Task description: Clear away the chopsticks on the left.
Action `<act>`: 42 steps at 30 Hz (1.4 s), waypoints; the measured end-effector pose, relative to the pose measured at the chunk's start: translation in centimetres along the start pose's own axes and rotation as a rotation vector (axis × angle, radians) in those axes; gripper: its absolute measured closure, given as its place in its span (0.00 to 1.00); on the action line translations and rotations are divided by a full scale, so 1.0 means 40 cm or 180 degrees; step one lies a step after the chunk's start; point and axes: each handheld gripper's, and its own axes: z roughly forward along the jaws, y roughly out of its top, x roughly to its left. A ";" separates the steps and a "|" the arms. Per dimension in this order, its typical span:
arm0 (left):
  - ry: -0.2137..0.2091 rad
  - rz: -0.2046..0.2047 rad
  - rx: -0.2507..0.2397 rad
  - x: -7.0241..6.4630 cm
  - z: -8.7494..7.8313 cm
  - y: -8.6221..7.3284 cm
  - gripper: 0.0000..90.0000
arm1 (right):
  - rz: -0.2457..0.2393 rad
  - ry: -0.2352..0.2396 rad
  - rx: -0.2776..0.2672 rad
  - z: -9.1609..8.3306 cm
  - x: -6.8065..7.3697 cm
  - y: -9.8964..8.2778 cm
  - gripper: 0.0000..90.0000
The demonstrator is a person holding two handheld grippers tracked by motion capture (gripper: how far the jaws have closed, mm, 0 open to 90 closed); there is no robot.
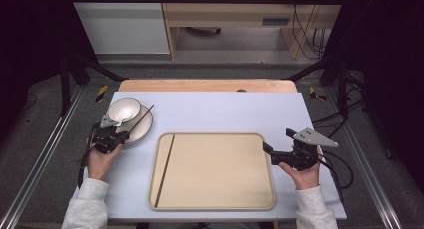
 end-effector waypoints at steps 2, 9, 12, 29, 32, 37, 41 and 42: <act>-0.0029 -0.0012 -0.0006 -0.003 0.001 0.001 0.92 | -0.0005 -0.0002 -0.0013 0.000 -0.001 0.000 0.06; -0.0049 -0.0048 -0.0015 -0.012 -0.005 0.005 0.93 | -0.0005 -0.0002 -0.0024 -0.002 -0.001 0.001 0.06; -0.0049 -0.0080 -0.0069 -0.018 -0.014 0.009 0.93 | -0.0001 0.0000 -0.0023 -0.003 -0.001 0.001 0.06; 0.0027 -0.0095 -0.0266 -0.110 -0.073 0.027 0.93 | -0.0005 -0.0008 -0.0058 -0.010 -0.003 0.002 0.06; 0.0066 -0.0122 -0.0305 -0.125 -0.089 0.028 0.93 | 0.0003 -0.0011 -0.0054 -0.012 -0.004 0.003 0.06; 0.0110 -0.0192 -0.0402 -0.156 -0.116 0.024 0.93 | 0.0009 -0.0010 -0.0061 -0.012 -0.004 0.003 0.06; 0.0149 -0.0202 -0.0419 -0.181 -0.135 0.016 0.93 | 0.0013 -0.0006 -0.0064 -0.013 -0.003 0.003 0.06; 0.0139 -0.0220 -0.0450 -0.188 -0.138 0.013 0.93 | 0.0015 -0.0007 -0.0065 -0.013 -0.003 0.003 0.06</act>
